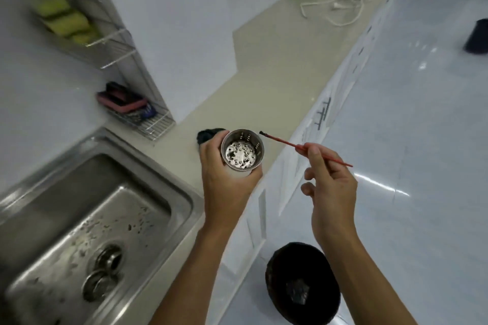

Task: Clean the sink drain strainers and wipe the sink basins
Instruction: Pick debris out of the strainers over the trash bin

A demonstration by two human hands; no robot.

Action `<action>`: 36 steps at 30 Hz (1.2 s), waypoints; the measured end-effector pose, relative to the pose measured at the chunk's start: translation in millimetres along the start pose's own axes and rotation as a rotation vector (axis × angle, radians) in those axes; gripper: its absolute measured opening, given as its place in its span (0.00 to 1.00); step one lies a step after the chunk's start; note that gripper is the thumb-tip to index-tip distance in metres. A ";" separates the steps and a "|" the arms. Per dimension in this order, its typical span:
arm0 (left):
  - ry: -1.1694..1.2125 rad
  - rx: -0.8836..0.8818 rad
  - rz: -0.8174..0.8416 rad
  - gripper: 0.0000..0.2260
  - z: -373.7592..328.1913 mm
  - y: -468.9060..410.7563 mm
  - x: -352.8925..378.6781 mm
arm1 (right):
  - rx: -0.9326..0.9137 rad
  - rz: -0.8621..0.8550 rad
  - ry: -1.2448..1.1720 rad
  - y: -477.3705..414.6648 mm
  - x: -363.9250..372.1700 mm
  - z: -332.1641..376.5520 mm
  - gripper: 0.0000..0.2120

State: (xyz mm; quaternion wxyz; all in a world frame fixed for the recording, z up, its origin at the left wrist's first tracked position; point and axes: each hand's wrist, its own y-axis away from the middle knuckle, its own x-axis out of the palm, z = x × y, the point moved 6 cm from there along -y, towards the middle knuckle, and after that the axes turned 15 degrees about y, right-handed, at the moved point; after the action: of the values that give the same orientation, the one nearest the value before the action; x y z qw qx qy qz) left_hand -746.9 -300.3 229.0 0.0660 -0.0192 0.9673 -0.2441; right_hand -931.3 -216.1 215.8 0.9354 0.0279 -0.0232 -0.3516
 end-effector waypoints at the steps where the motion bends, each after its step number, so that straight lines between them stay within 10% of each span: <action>1: -0.018 0.006 -0.020 0.34 -5.6 -8.3 -23.5 | -0.015 0.044 0.004 5.5 22.2 11.2 0.08; 15: -0.489 -0.466 -0.125 0.35 129.4 72.3 -371.2 | -0.127 0.560 0.278 160.5 301.3 -58.1 0.07; 36: -0.869 -0.568 0.453 0.35 304.1 105.3 -363.4 | -0.283 0.719 0.824 155.0 396.5 -130.0 0.13</action>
State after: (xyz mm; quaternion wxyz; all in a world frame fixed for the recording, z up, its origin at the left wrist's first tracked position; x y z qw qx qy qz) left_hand -345.8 -325.3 -43.2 0.5009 0.0730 0.8590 0.0763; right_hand -523.3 -356.3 106.2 0.9227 0.0276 0.3833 0.0295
